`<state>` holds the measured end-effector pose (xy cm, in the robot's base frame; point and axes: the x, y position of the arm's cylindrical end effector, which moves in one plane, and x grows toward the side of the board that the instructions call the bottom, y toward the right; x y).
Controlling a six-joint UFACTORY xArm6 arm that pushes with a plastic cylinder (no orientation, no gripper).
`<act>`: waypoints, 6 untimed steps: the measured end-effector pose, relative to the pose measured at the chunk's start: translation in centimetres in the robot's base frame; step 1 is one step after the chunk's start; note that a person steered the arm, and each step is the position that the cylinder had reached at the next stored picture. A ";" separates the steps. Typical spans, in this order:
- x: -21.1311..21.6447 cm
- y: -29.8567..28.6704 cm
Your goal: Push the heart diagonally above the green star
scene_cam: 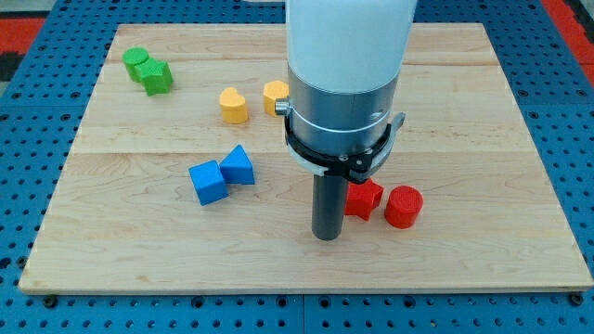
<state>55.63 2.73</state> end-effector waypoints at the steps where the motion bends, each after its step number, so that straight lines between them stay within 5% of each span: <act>1: -0.2 -0.4; 2: -3.8 -4.6; 3: -9.7 -0.6; 4: -15.5 -6.6; 5: -15.7 -11.9; 6: -21.3 -10.5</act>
